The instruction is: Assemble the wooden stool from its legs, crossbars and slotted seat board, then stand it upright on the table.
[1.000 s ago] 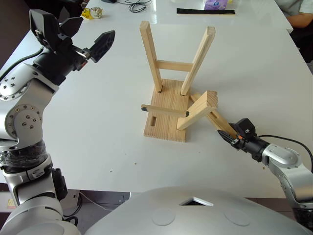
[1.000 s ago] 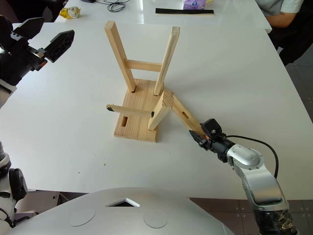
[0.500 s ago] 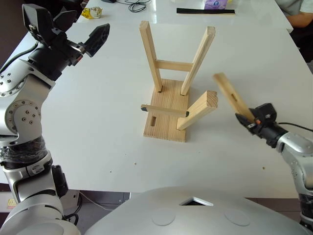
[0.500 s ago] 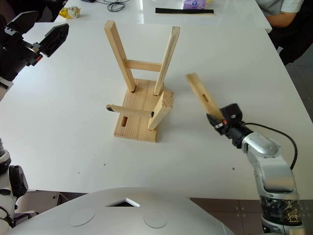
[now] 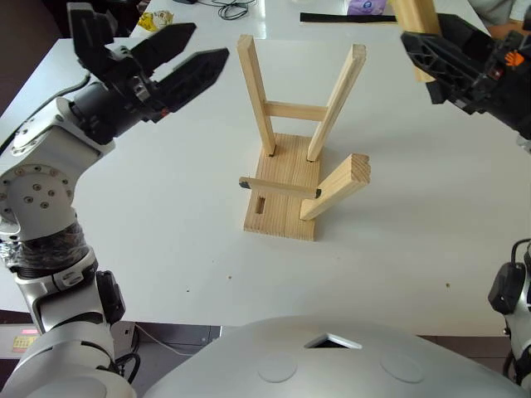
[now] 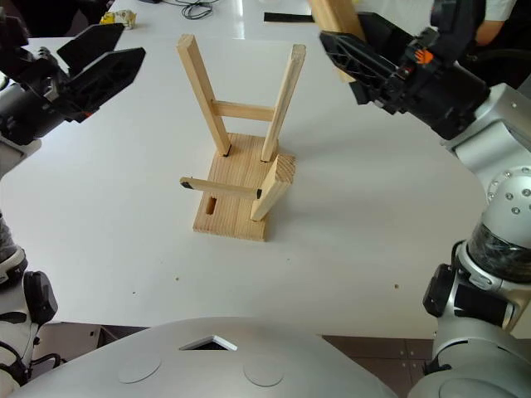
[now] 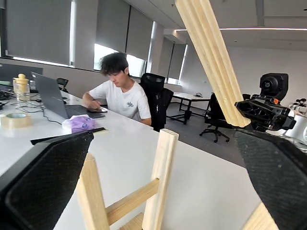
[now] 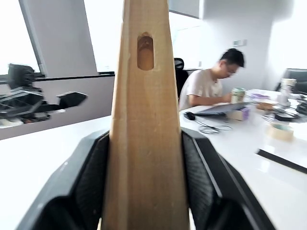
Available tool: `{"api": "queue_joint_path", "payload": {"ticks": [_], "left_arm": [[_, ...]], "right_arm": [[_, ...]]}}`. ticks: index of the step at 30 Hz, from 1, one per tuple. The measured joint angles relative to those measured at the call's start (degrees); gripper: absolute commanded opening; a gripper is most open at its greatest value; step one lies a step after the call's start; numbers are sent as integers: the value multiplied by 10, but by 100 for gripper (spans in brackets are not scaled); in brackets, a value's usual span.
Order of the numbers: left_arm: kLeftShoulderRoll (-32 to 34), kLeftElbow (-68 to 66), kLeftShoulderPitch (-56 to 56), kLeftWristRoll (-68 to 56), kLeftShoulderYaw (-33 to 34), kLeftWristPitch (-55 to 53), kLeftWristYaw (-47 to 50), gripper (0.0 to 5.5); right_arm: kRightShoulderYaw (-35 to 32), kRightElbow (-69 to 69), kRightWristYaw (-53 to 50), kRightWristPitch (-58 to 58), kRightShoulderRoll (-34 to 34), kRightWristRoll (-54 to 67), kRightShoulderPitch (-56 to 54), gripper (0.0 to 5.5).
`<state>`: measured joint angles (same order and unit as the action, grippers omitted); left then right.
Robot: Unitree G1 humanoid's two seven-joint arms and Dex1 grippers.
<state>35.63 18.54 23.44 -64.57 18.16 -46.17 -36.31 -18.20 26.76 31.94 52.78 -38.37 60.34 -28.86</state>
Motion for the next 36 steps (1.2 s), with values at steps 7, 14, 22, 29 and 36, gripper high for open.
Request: {"api": "queue_joint_path", "payload": {"ticks": [7, 14, 22, 29, 36], "left_arm": [[-16, 24, 6, -19, -50, -17, -24, 540], [-27, 9, 34, -138, -27, -36, -23, 540], [-49, -4, 72, -186, -34, -36, 7, 540], [-49, 21, 74, -188, -53, -36, -10, 540], [-40, 33, 71, -174, -63, -36, -24, 479]], "right_arm": [[55, -6, 23, 35, 13, 75, -36, 207], [67, -30, 30, 63, 18, 163, -46, 207], [91, -30, 38, 70, 18, 187, -50, 207], [115, -31, 45, 70, 23, 186, -64, 207], [129, -29, 64, 71, 17, 178, -65, 207]]}}
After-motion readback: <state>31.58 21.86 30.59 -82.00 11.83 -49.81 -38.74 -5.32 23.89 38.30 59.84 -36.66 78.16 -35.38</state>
